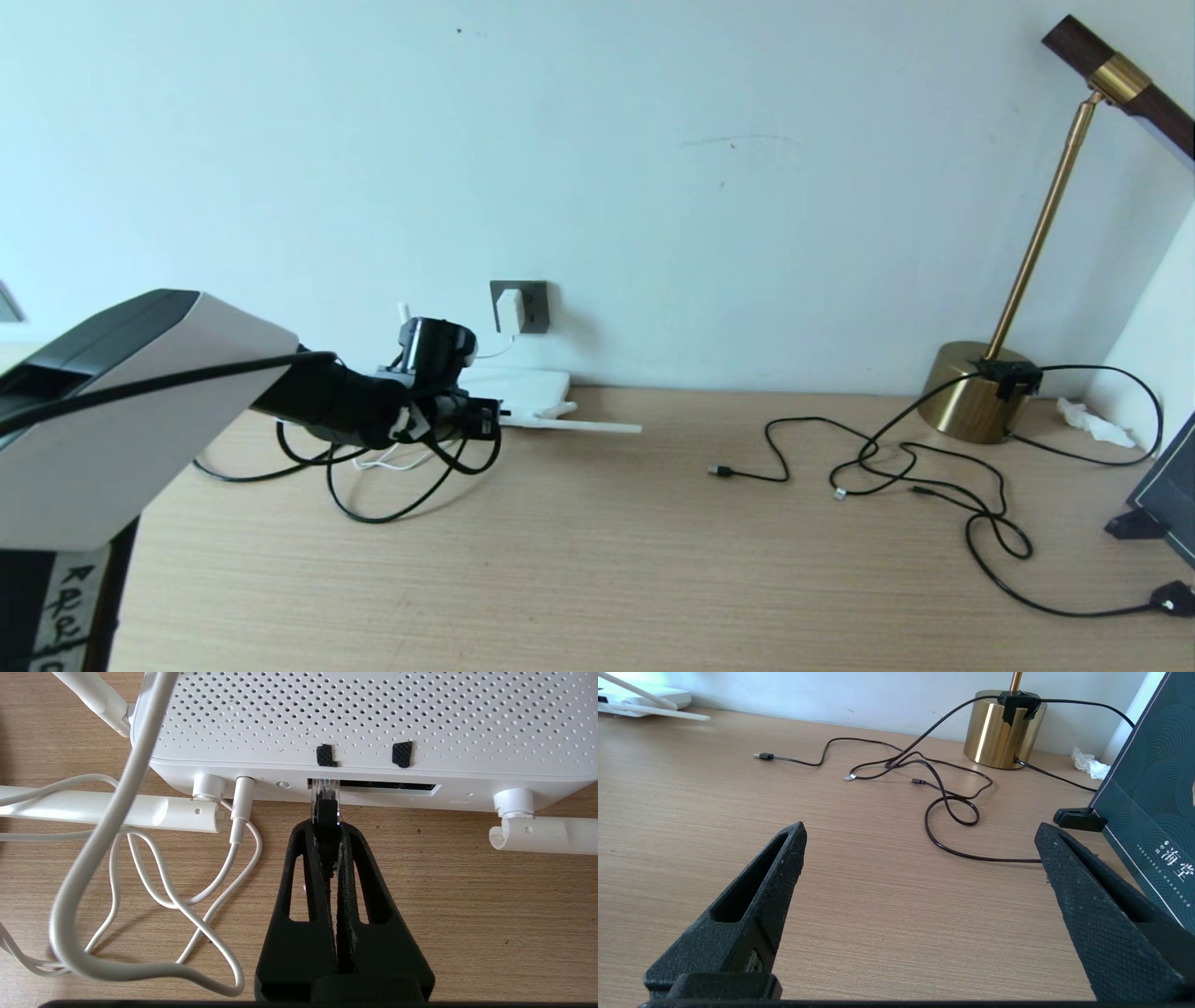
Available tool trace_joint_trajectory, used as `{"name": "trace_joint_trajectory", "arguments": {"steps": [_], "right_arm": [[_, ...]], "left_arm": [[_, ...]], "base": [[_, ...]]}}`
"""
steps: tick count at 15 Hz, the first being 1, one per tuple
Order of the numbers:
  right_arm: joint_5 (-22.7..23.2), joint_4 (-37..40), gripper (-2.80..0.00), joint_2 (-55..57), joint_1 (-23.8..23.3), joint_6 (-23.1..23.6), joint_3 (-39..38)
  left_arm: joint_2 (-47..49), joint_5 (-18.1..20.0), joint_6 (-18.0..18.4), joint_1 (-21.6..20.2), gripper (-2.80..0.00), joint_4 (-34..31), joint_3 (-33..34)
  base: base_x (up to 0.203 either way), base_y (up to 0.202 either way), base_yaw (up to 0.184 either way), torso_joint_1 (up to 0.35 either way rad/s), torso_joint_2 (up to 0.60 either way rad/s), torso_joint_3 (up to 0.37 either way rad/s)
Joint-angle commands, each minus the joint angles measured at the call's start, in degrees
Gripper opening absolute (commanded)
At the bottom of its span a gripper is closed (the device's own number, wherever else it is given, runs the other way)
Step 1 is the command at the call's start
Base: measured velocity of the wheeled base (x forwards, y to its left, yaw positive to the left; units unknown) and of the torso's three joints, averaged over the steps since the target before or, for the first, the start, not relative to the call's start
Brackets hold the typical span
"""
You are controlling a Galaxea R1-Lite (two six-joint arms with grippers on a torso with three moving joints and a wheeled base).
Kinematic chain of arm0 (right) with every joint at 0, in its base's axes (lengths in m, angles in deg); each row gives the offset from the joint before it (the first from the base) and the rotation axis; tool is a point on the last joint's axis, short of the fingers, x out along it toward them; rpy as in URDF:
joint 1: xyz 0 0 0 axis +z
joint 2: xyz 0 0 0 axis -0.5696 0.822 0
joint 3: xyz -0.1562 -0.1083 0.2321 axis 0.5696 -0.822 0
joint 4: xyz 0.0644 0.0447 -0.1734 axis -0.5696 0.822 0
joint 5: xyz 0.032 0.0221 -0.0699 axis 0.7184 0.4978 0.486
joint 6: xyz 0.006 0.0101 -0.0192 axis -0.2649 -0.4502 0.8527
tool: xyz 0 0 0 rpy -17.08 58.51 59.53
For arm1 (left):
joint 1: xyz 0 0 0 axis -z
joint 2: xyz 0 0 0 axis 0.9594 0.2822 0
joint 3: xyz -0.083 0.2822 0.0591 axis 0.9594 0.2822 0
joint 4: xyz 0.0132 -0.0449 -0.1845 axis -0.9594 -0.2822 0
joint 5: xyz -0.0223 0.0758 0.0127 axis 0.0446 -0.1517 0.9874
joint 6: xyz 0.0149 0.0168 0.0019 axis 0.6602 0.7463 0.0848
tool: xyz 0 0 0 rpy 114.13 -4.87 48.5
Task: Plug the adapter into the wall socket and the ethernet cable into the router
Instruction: Align cable and router interface
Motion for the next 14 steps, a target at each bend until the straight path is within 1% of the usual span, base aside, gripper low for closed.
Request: {"name": "trace_joint_trajectory", "arguments": {"steps": [1, 6, 7, 10, 14], "right_arm": [[0.02, -0.04, 0.00, 0.07, 0.00, 0.08, -0.62], [0.02, -0.04, 0.00, 0.07, 0.00, 0.08, -0.62], [0.02, -0.04, 0.00, 0.07, 0.00, 0.08, -0.62], [0.02, -0.04, 0.00, 0.07, 0.00, 0.08, -0.62], [0.02, -0.04, 0.00, 0.07, 0.00, 0.08, -0.62]], "left_arm": [[0.09, -0.09, -0.04, 0.02, -2.80, -0.03, -0.22], [-0.08, 0.25, -0.04, 0.02, -2.80, -1.39, -0.13], [-0.36, 0.83, -0.04, 0.02, -2.80, -2.30, -0.13], [-0.79, 0.96, -0.04, -0.23, -2.80, -4.23, -0.40], [-0.70, 0.96, -0.04, -0.25, -2.80, -4.51, -0.39]], "base": [[0.000, 0.000, 0.000, 0.000, 0.00, 0.000], [0.000, 0.000, 0.000, 0.000, 0.00, 0.000], [0.000, 0.000, 0.000, 0.000, 0.00, 0.000], [0.000, 0.000, 0.000, 0.000, 0.00, 0.000], [0.000, 0.000, 0.000, 0.000, 0.00, 0.000]]}}
